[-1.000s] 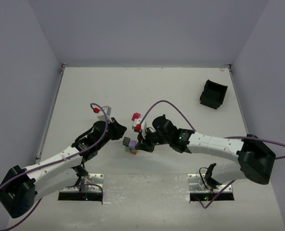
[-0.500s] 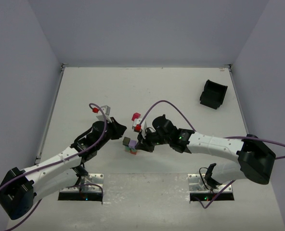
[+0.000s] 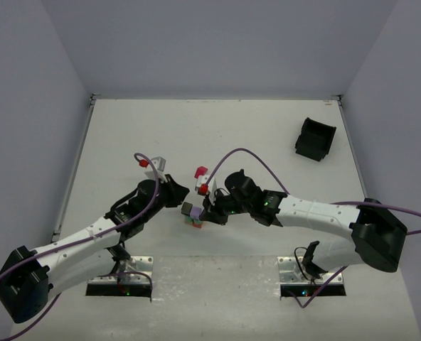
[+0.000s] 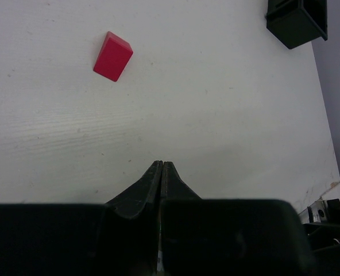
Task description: Build the wood block tower
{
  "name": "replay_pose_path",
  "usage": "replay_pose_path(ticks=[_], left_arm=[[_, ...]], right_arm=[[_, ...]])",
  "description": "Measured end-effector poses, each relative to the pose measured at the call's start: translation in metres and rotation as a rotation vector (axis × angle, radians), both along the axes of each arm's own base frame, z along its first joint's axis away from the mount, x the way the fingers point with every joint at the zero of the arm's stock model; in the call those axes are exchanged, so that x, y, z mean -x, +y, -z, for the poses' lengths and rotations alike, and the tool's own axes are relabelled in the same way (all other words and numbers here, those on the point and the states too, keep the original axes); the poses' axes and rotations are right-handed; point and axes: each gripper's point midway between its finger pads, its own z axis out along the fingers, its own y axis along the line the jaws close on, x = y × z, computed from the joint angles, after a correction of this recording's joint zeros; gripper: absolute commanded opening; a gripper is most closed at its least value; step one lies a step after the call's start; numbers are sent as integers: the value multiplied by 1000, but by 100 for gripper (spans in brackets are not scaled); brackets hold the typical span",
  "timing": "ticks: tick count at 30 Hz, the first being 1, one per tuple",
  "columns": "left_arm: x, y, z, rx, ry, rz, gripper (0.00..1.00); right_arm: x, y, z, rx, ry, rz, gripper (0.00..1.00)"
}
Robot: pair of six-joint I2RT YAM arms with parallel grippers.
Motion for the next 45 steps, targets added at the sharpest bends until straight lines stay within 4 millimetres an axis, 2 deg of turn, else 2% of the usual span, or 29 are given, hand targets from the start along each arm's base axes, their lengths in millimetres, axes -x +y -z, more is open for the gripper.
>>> replay_pose_path(ticks=[18,26,38,45], left_arm=[[2,-2,-6,22,-11,5,0],[6,5,-8,31,4,-28,0],[17,12,9,-13,75,-24,0],[19,14,12,-23,84,-24,0]], right_arm=[[0,0,-6,-15,-9,0,5],[0,0,-9,-21,-13,0,5],[0,0,-10,-24,-15,0,5],[0,-1,-9,-21,-13,1,5]])
